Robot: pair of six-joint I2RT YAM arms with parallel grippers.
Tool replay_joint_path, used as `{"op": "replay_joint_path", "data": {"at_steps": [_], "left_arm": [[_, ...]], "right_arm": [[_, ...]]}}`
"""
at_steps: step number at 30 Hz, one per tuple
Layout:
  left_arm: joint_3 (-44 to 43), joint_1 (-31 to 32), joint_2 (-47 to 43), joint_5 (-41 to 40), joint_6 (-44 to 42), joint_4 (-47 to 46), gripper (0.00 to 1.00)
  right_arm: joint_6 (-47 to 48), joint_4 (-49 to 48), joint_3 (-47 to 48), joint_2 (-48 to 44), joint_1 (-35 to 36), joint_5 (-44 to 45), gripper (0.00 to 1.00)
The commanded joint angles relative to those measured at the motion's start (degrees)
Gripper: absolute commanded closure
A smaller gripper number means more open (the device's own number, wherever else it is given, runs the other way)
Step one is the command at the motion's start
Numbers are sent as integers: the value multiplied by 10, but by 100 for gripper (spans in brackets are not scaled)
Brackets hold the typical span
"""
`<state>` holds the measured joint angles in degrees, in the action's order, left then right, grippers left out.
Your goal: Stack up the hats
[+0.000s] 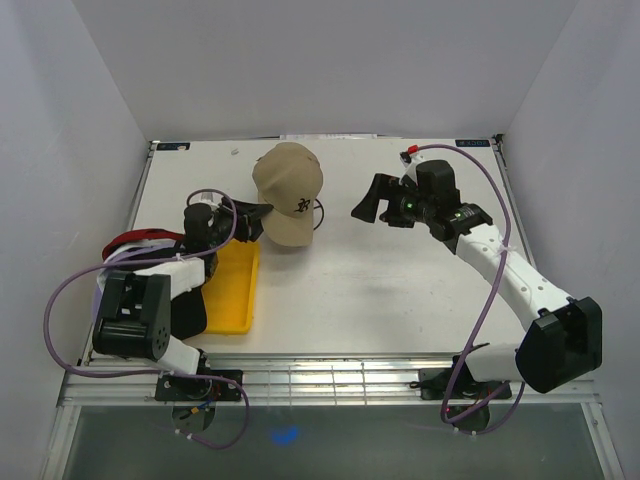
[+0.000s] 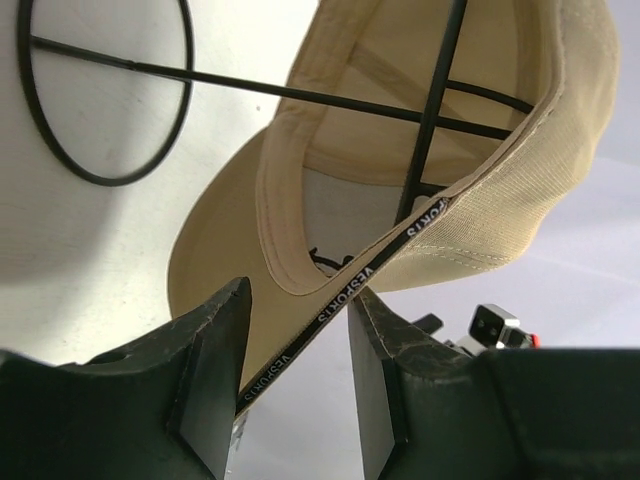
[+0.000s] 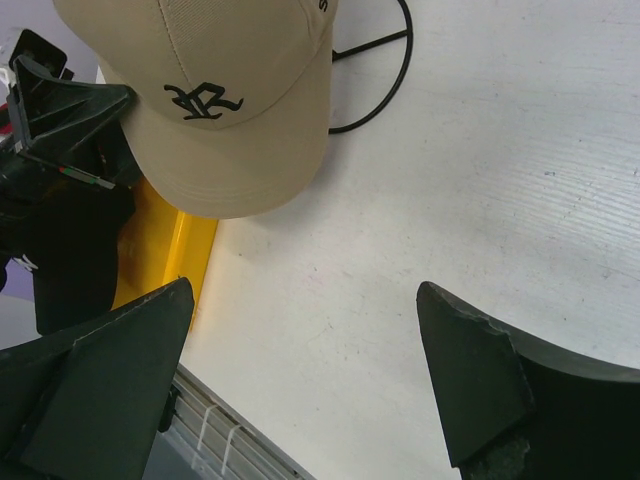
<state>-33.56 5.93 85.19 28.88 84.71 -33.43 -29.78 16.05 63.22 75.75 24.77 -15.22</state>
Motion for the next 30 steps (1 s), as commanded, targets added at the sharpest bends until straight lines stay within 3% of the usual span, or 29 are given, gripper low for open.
{"op": "replay_joint_path", "data": {"at_steps": [1,10,30], "left_arm": [[-36,-4,-24,-29,-51,100,47],[-101,-3,-6,-76,-126,274,45],[-137,-4,38,-116,-181,383,45]], "right_arm": [[9,-23,14,-5,0,-10,2],[8,-29,2,-2,0,-13,1],[13,-27,-13,-4,0,-10,0]]}}
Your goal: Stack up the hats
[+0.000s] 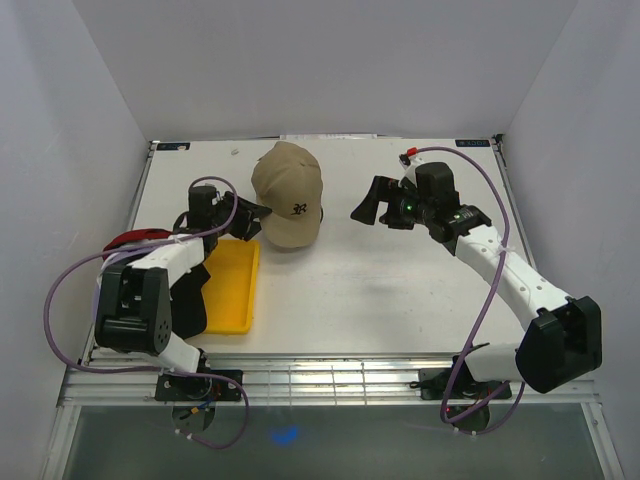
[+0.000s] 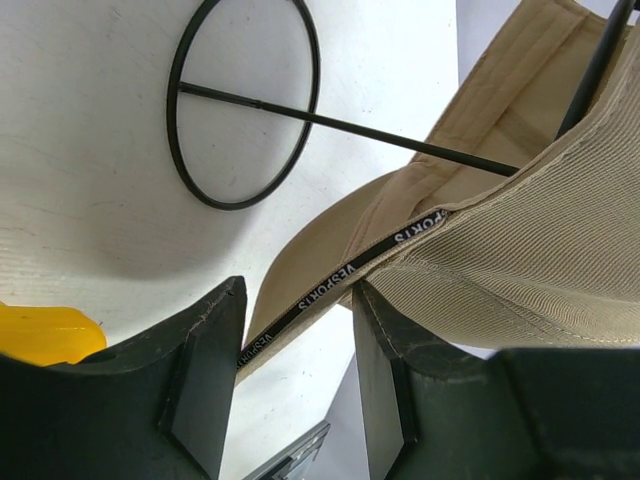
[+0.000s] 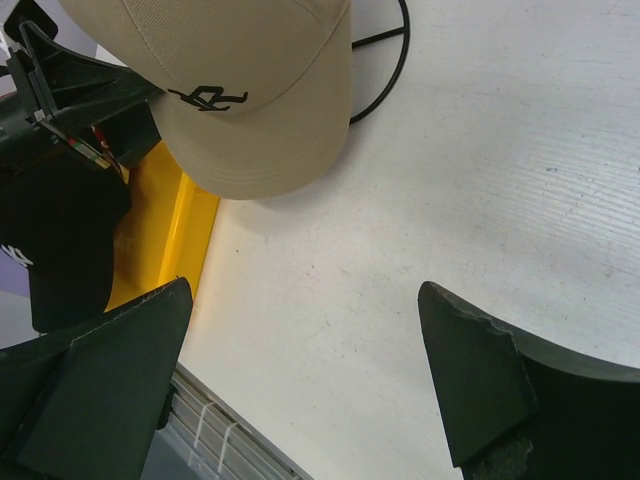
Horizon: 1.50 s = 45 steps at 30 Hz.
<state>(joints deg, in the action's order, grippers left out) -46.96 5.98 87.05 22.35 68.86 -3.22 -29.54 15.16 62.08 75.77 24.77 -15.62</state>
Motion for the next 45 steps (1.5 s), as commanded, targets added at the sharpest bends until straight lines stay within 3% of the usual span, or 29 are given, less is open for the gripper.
{"op": "replay_joint_path", "data": {"at_steps": [1,21,35,38,45], "left_arm": [[-4,-4,21,-51,-23,84,45],[-54,-4,21,-78,-62,145,38],[-173,-4,-39,-98,-143,246,39],[-189,-1,-79,-133,-160,291,39],[-189,2,-220,-329,-174,508,41]], "right_arm": [[12,-18,-2,-4,0,-6,0],[12,-20,-6,-5,0,-6,0],[25,1,12,-16,1,-3,0],[33,12,21,-23,0,-3,0],[53,6,20,-45,3,-29,4]]}}
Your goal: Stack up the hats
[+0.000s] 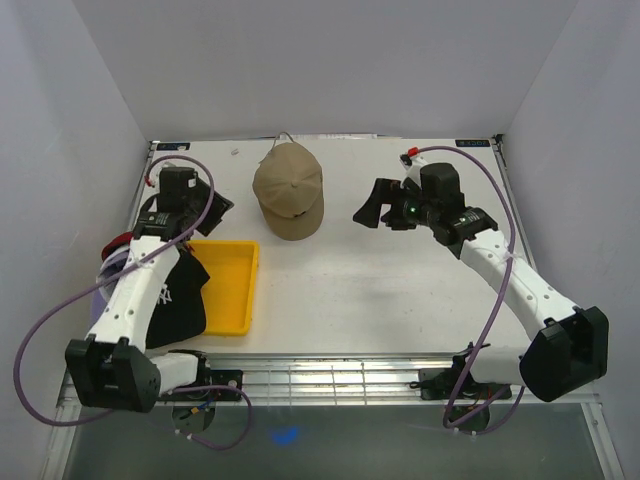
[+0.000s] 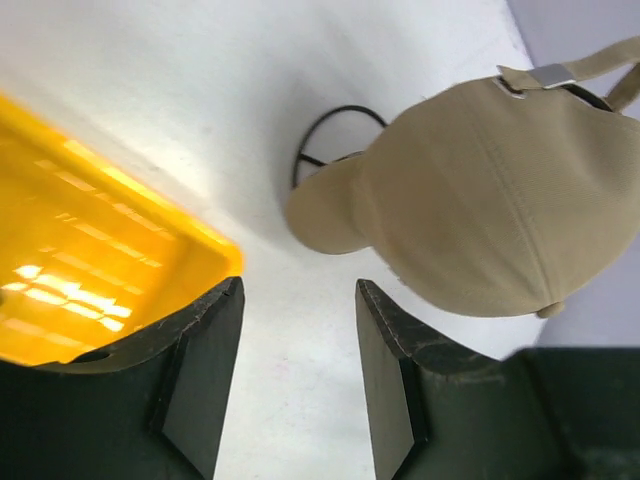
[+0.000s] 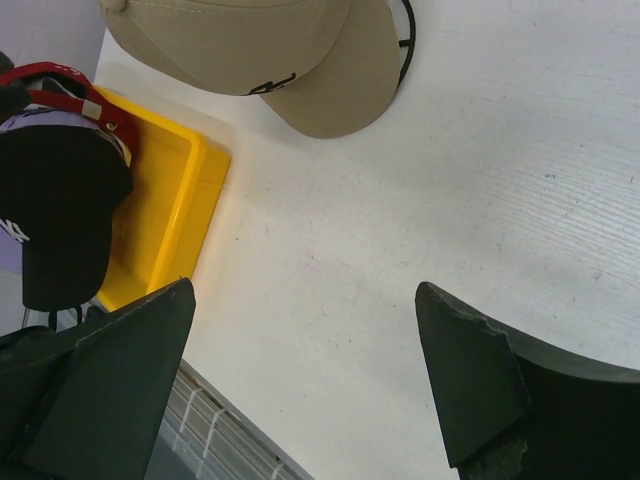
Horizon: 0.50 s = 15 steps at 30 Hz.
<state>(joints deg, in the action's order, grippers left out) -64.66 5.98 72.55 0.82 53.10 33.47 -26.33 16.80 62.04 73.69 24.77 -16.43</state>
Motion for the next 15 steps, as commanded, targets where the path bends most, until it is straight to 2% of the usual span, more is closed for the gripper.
{"op": "replay_joint_path", "data": {"at_steps": [1,7,11,15], "left_arm": [[-15,2,-90,-160,-18,167,41],[-52,2,-181,-285,11,357,43],[-60,3,-202,-367,46,442,30],[-33,2,-203,-376,66,468,23]], "right_arm": [[22,-12,16,-25,4,-29,4],[22,-36,-6,-25,14,-68,5],[24,-56,-21,-14,19,-92,5],[29,-66,-32,2,19,-108,5]]}}
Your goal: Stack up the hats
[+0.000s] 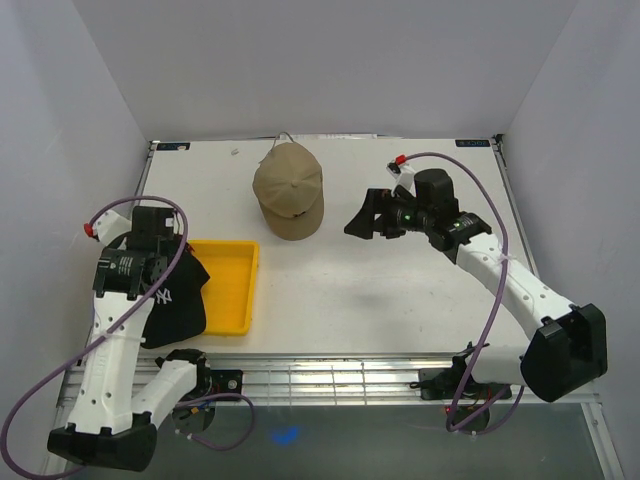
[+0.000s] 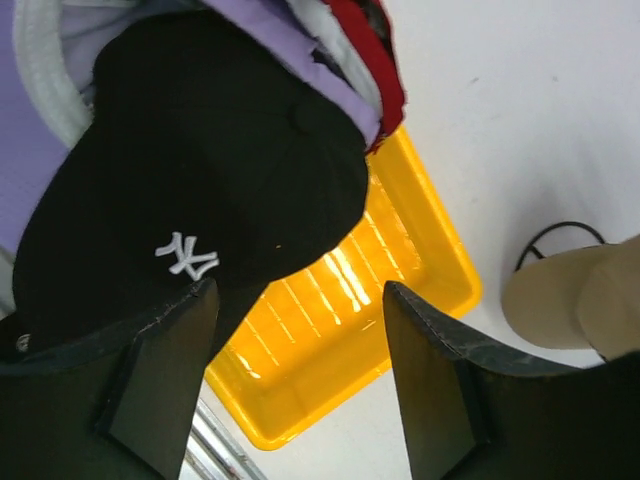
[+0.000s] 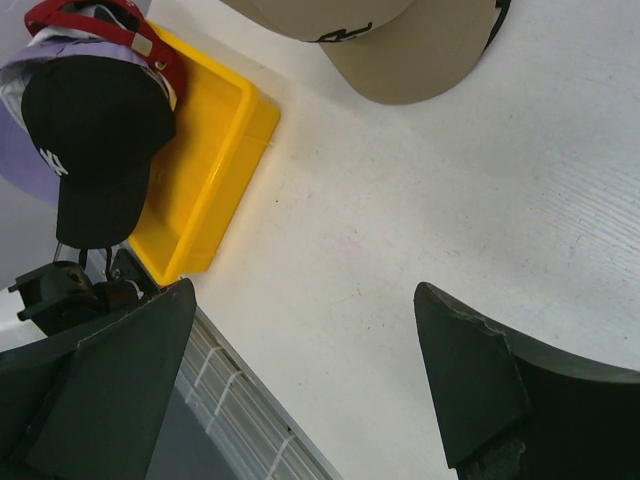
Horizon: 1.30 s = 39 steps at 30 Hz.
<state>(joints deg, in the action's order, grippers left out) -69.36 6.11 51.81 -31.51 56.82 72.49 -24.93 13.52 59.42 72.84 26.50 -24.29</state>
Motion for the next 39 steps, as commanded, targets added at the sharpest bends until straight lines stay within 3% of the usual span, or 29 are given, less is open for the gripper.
{"op": "replay_joint_path", "data": {"at_steps": [1,7,13,20,22,25,26,33,35,39], "left_arm": [[23,0,6,-54,37,78,22],[80,-1,45,-78,66,78,16],[81,-2,95,-99,66,60,10],[92,-6,124,-109,51,40,15],[94,-7,131,-107,44,32,20],[99,-7,141,-99,34,18,37],[99,-7,145,-97,31,17,48],[85,-9,139,-77,-2,10,93],[70,-9,141,-65,-14,10,100],[44,-8,142,-27,-60,0,100]], "right_arm": [[15,-34,-7,13,2,-33,5],[6,-60,-25,18,2,-48,5],[3,-75,-37,27,3,-54,5],[5,-76,-34,30,2,-57,5],[5,-76,-33,31,2,-59,5],[6,-75,-33,30,2,-60,5],[6,-75,-33,29,2,-60,5],[5,-75,-38,23,2,-59,5],[4,-75,-37,23,2,-59,6],[0,-76,-38,19,2,-58,6]]}}
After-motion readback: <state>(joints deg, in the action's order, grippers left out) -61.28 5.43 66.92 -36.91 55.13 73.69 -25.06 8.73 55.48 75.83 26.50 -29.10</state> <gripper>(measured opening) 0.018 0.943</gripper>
